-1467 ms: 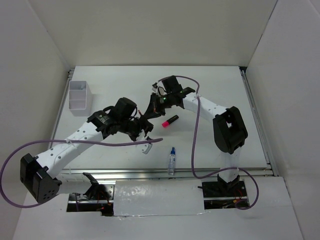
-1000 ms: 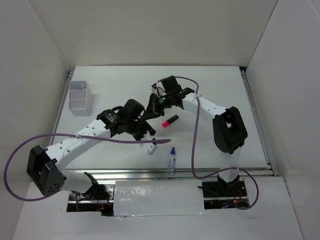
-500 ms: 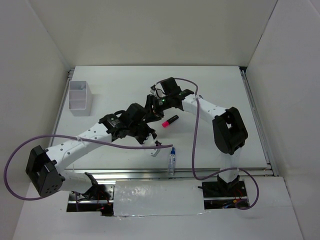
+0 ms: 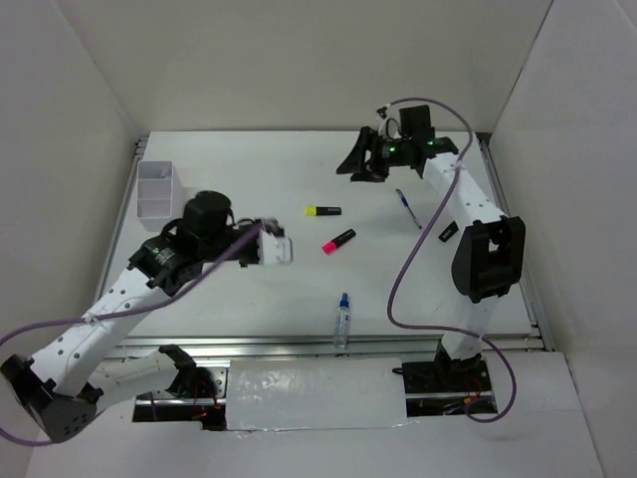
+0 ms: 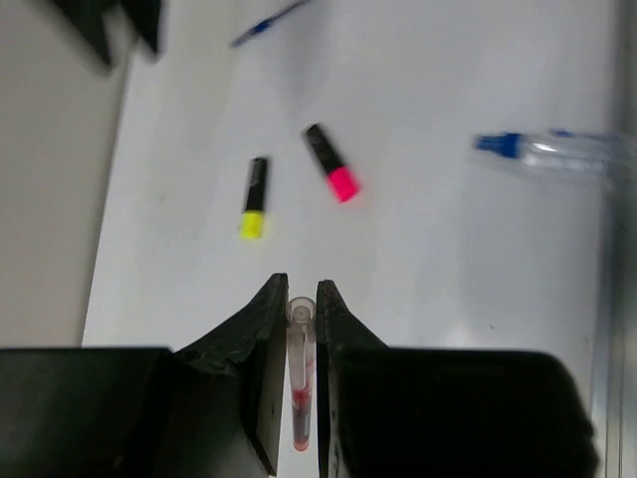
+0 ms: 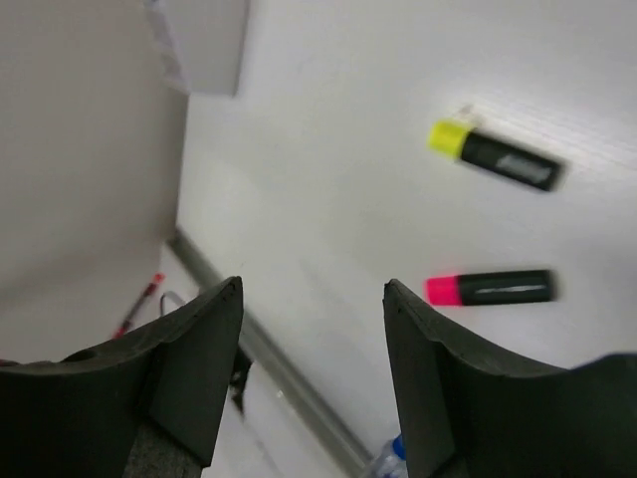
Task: Sort the stationery into containers
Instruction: Pass the stationery from the right arm to the left, then place the stationery into the container
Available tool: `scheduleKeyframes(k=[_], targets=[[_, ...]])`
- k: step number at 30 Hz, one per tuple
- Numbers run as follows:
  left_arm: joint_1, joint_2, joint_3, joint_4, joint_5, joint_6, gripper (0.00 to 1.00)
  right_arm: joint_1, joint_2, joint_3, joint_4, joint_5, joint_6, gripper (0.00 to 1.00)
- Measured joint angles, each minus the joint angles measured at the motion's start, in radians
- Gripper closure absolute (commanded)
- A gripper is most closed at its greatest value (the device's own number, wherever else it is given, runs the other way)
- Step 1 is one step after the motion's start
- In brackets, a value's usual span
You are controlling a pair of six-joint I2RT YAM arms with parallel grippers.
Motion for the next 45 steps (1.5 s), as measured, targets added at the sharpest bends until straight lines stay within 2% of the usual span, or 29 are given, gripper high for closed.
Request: scheduleKeyframes(k=[4,8,10,12,15,20,28,39,45], targets=[[0.322,-0.029,-0.014,0.216,0.088,-0.307,1.00,-0.111,0.022,0.110,-0.098,0.079,-0.112,0.37],[0.666,-0.008,-0.070,0.513,0.161,-0.618,1.00,-0.134,0.024,0.114,-0.129,0.146,-0.196,0.37],[0.835,0.051,-0.082,0.672,0.200,-0.777,1.00,-0.135,0.024,0.096,-0.140,0.175,-0.228,0.37],[0.965,0.129,-0.079,0.816,0.212,-0.902,1.00,-0.138,0.024,0.082,-0.148,0.196,-0.252,0.37],[1.078,0.273,-0.042,0.989,0.225,-1.035,1.00,-0.143,0.024,0.070,-0.168,0.212,-0.276,0.38],[1.107,0.427,0.006,1.185,0.204,-1.095,1.00,-0.151,0.024,0.061,-0.178,0.224,-0.296,0.38],[1.103,0.557,0.065,1.354,0.153,-1.039,1.00,-0.152,0.025,0.059,-0.186,0.265,-0.327,0.38],[1.108,0.714,0.115,1.373,0.101,-0.932,1.00,-0.183,0.065,0.061,-0.199,0.300,-0.365,0.38],[1.107,0.752,0.117,1.373,0.085,-0.883,0.90,-0.189,0.081,0.063,-0.204,0.342,-0.388,0.38]])
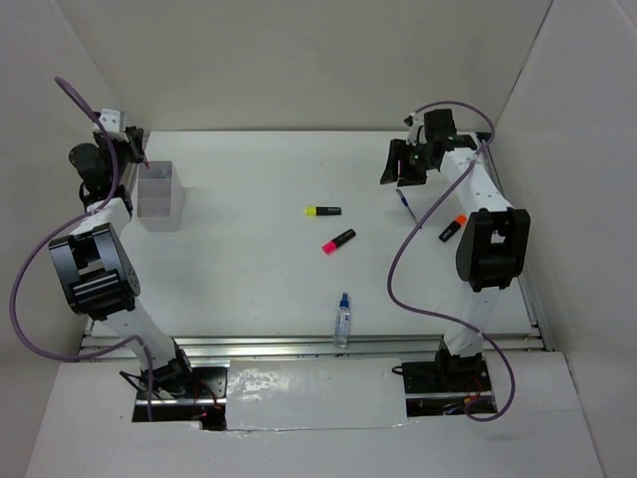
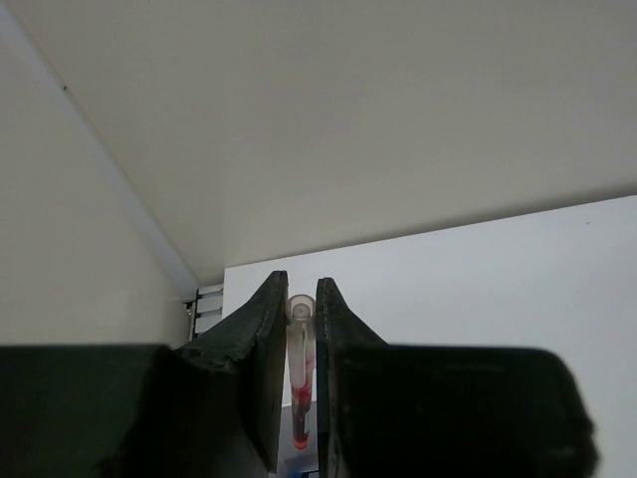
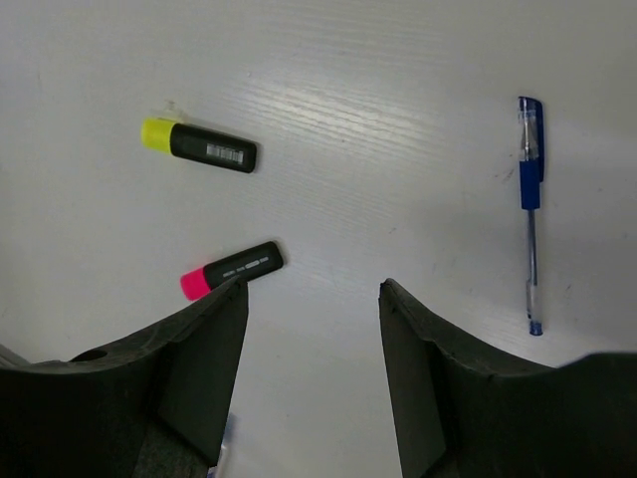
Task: Sort the stationery into containers
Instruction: Place the stationery into the container, then grab a piece of stationery with the right arm
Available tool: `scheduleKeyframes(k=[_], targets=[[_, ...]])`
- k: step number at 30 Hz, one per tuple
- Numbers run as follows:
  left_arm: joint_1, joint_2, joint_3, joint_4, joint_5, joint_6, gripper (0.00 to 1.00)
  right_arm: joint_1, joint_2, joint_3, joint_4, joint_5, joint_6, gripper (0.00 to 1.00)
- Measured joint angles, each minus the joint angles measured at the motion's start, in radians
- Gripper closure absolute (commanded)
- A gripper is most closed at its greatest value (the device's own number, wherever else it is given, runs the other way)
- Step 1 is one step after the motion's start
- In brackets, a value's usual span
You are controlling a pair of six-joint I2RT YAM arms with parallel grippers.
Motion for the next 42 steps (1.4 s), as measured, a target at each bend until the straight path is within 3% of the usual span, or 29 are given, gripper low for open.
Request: scheduleKeyframes(k=[5,7,10,11,14,22,33,42], targets=[[0.000,0.019,0.000,0.000,-0.008,0.025,0.87,0.000,0.030,0.037,-0.024,0.058,-0.038,0.39],[0.000,0.023,0.000,-0.001,-0.009,0.025,0.80,0.000,0.047,0.045,-0.032,0.080,-0.060,0.39],[0.000,0.024,0.000,-0.001,-0.009,0.031,0.60,0.000,0.068,0.045,-0.050,0.113,-0.089,0.40],[0.000,0.024,0.000,-0.001,-0.009,0.032,0.48,0.000,0.076,0.045,-0.057,0.126,-0.100,0.40],[-0.001,0.023,-0.001,-0.002,-0.008,0.041,0.42,0.000,0.089,0.042,-0.071,0.164,-0.132,0.41],[-0.006,-0.017,-0.030,-0.025,0.022,0.013,0.39,0.000,0.146,0.042,-0.086,0.267,-0.214,0.51],[-0.084,-0.356,-0.205,-0.059,0.145,0.049,0.37,-0.011,0.252,0.042,-0.110,0.362,-0.273,0.54],[-0.174,-0.563,-0.311,-0.155,0.219,0.134,0.33,-0.034,0.307,0.054,-0.119,0.393,-0.294,0.66]])
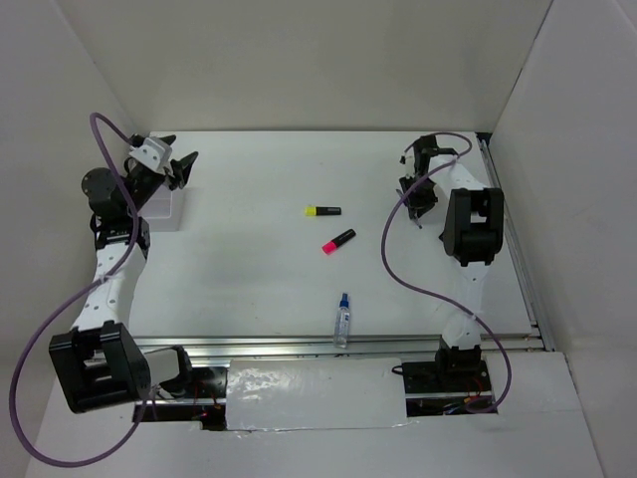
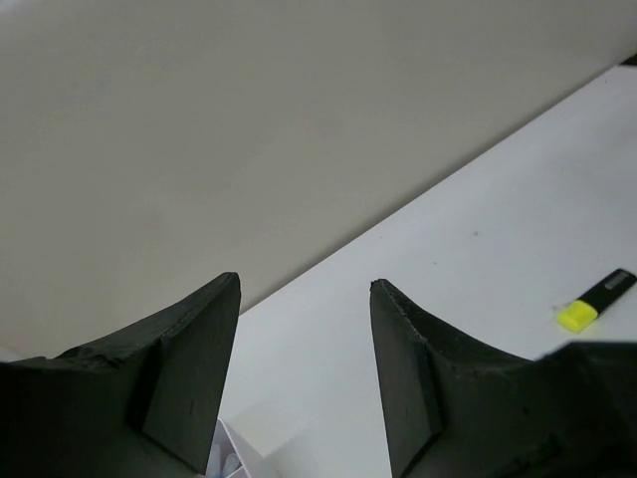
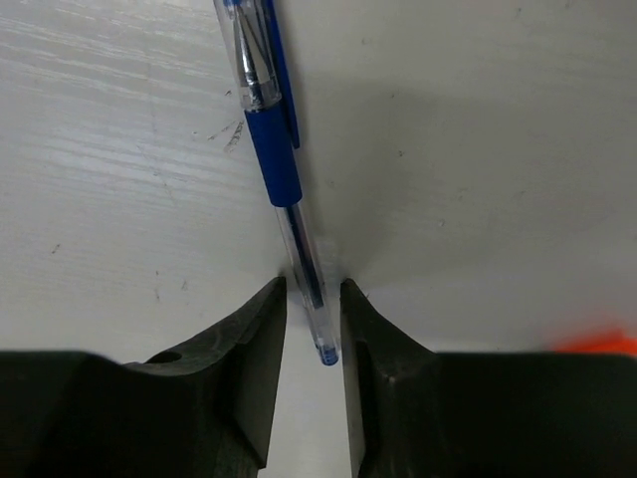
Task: Sort the stationery into containers
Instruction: Grab a piece of stationery with the right arm
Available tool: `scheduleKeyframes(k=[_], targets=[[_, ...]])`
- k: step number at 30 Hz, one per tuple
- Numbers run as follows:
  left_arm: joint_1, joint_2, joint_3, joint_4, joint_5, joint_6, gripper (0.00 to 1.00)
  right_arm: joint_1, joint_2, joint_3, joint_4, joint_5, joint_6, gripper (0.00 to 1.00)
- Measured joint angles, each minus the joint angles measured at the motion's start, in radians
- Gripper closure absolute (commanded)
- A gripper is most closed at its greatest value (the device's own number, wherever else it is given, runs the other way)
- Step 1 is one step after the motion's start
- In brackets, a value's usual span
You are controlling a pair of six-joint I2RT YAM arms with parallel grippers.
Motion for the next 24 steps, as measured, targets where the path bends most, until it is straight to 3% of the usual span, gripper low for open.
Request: scheduleKeyframes(k=[4,6,11,14,18,24], targets=[[-0.042,-0.061,-0.001,-0.082,0.000,0.058,0.32,0.000,0.032,0.058,-0.032,0.005,-0.012,0.75],[-0.056,-0.087,-0.001,-0.111,0.002,0.076,0.32,0.000,0.064,0.110,-0.061,0.005,-0.021,0.87],[-0.061,-0.140,-0.001,-0.164,0.000,0.033,0.32,0.000,0.080,0.151,-0.115,-0.022,-0.037,1.00],[-0.041,-0.159,0.000,-0.176,0.011,-0.107,0.31,0.007,0.021,0.079,-0.108,-0.087,-0.037,1.00],[-0.014,-0.179,0.000,-0.168,0.039,-0.378,0.31,0.062,-0.178,-0.052,-0.092,-0.213,-0.018,1.00],[-0.049,-0.212,-0.010,-0.097,0.097,-0.751,0.30,0.317,-0.538,-0.155,0.026,-0.435,0.022,1.00]])
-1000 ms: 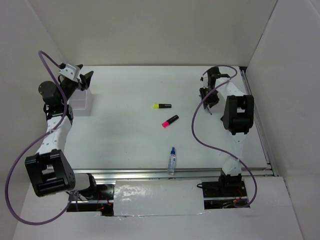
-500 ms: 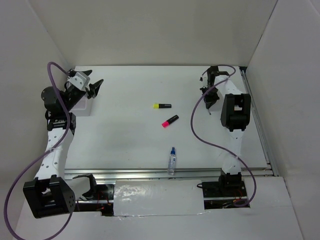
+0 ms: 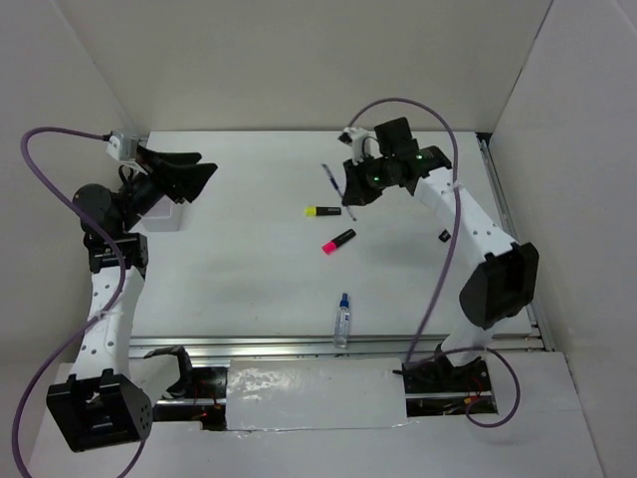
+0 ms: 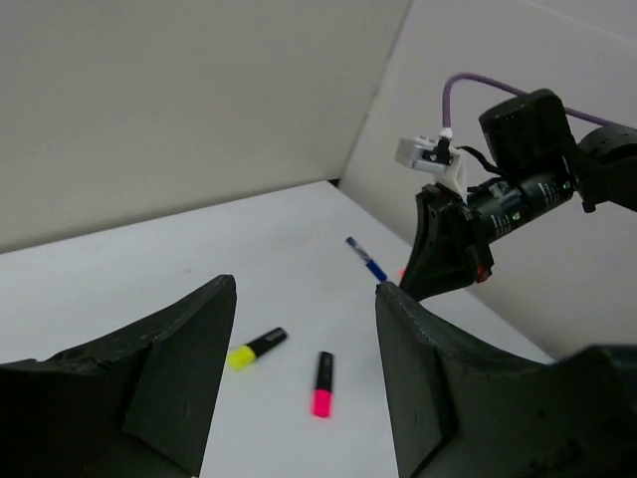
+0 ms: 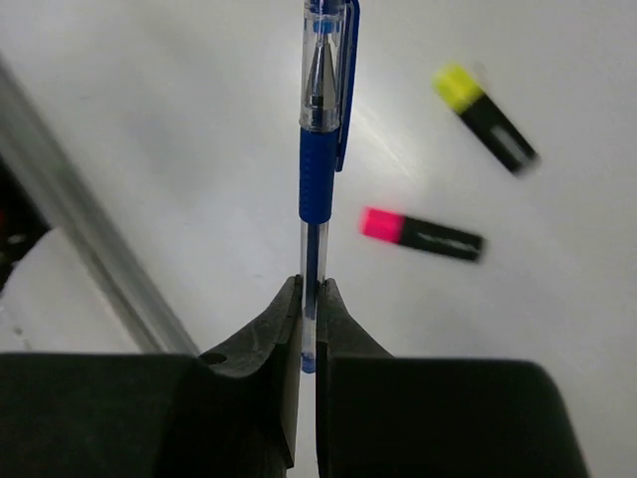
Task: Sort the stationery into containers
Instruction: Grab a piece of stationery with the right arm, then pass the stationery from the right arm to the left
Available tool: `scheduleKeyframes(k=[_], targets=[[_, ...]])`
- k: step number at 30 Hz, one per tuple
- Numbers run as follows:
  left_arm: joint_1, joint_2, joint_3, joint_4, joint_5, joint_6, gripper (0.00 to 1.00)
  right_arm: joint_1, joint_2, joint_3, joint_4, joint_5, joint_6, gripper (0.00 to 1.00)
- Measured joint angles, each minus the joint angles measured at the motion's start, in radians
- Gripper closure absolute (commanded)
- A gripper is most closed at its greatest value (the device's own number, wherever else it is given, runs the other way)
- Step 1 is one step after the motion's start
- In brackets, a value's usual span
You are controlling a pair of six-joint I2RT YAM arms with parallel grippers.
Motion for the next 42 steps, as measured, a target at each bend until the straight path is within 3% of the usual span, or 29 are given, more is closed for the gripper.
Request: scheduleKeyframes(k=[6,16,27,35,38,42], targets=[[-0.095,-0.048,-0.026,-0.007,0.016,-0.150,0.28,0.266,-0.113,-0.018,0.086,-0.078,0.035,1.00],[-0.346,-0.083,-0.017,-0.332,-0.167,-0.011,0.33,0.470,-0.095,-0.019,0.085,0.072,0.024,1.00],[-0.432,-0.014,-0.009,-0.496,-0.316,0.016,0.49,0.526,-0.094,-0.019,0.085,0.183,0.011,1.00],[-0.441,-0.005,-0.009,-0.514,-0.322,0.004,0.61,0.526,-0.093,-0.018,0.087,0.216,0.012,1.00],[-0.443,-0.005,-0.009,-0.513,-0.322,-0.001,0.66,0.526,-0.092,-0.018,0.086,0.216,0.012,1.00],[-0.443,0.001,-0.009,-0.509,-0.320,-0.028,0.81,0.526,-0.086,-0.018,0.085,0.216,0.012,1.00]])
